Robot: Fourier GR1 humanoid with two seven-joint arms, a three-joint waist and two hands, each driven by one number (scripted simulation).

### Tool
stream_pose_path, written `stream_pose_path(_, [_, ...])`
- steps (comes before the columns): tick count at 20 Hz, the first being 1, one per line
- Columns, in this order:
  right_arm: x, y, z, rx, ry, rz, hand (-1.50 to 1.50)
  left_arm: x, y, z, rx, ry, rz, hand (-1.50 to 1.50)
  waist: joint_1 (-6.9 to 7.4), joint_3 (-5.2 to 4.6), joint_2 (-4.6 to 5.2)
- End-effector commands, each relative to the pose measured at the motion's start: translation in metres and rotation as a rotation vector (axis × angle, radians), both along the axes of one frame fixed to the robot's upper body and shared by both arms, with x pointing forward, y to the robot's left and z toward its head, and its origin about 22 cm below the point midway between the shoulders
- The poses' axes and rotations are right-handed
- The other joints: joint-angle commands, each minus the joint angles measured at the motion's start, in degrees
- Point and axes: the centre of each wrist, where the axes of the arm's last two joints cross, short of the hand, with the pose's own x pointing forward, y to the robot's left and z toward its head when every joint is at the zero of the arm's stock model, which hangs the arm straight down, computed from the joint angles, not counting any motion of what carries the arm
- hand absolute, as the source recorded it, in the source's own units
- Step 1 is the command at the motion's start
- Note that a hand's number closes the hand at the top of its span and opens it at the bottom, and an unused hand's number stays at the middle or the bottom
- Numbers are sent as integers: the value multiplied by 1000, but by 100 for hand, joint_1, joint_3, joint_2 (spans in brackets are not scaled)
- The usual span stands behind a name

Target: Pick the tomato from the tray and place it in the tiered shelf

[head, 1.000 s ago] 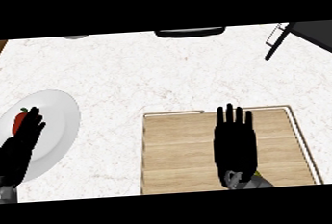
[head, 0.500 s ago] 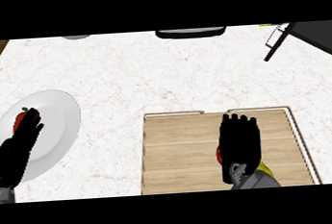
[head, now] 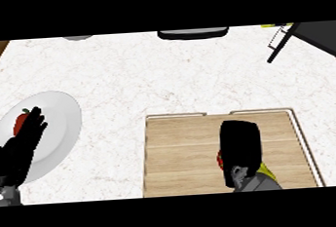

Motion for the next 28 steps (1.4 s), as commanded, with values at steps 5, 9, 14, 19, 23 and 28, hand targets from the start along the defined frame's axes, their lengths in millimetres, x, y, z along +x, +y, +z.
stream_pose_path(5, [0, -1, 16, -74, -98, 61, 150, -13, -8, 1, 9, -1, -7, 0, -6, 50, 71])
stream_pose_path(9, [17, -38, 44, 56, -239, -12, 150, -8, 19, -1, -7, 9, -2, 0, -44, 50, 77])
stream_pose_path(14, [79, -122, 73, 311, -366, -255, 150, -3, -1, -3, -18, -3, -7, 0, 14, 61, 138])
stream_pose_path(19, [94, -153, 110, 380, -502, -281, 150, -4, 9, -9, -13, 8, 9, 0, -22, 51, 88])
stream_pose_path(23, [100, -134, 161, 519, -557, -308, 150, -1, -5, 0, -12, -1, -5, 0, -8, 50, 64])
stream_pose_path(28, [69, -142, 204, 661, -690, -344, 150, -5, -3, 10, 10, -6, -9, 0, -33, 51, 39])
